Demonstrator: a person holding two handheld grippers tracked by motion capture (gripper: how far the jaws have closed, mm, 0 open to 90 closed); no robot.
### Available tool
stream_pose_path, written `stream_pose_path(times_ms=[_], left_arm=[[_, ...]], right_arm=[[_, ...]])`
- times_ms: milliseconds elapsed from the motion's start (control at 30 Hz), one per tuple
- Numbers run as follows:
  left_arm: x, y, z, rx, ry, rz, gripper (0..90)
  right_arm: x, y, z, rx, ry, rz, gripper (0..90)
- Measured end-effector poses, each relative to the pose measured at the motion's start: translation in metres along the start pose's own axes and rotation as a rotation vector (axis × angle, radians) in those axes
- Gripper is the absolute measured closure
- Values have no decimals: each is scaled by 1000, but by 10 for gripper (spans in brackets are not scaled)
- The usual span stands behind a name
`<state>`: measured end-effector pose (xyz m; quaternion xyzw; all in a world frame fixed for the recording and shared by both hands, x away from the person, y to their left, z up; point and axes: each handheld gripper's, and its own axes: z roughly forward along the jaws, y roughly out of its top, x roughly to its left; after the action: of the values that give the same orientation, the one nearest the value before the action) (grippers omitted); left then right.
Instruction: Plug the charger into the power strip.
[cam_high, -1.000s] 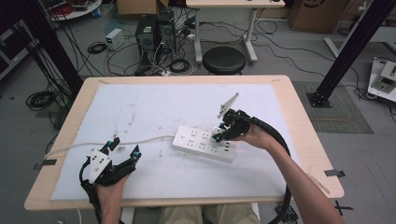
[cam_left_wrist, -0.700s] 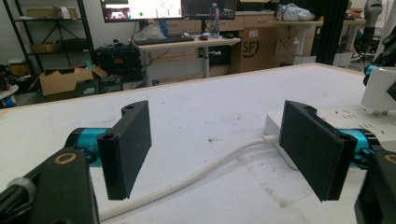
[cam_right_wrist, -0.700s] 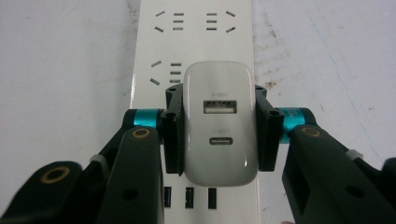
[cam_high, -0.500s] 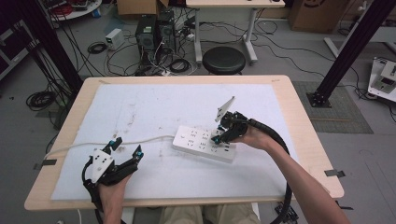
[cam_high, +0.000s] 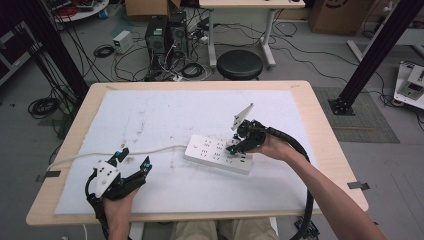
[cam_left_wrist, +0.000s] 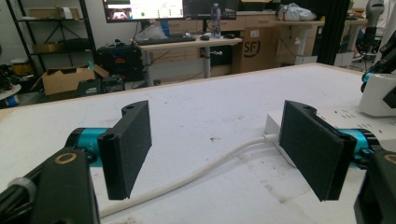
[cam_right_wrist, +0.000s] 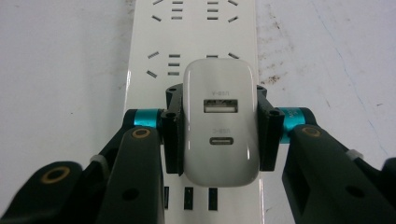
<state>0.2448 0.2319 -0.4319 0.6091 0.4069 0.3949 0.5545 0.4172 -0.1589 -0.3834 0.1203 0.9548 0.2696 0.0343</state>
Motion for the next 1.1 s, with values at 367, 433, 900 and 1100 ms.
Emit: stream_pose_path(times_ms=[367, 433, 900, 1100], left_arm=[[0, 3, 2, -3, -6, 1, 255], [0, 3, 2, -2, -10, 2, 255], [-3, 3, 2, 4, -15, 8, 267], [1, 5, -2, 0, -4, 10, 267]], right_arm=[[-8, -3, 2, -21, 46, 18, 638], [-7, -3, 2, -23, 38, 16, 638], [1, -7, 7, -51, -9, 1, 638], [2, -9, 8, -68, -8, 11, 635]])
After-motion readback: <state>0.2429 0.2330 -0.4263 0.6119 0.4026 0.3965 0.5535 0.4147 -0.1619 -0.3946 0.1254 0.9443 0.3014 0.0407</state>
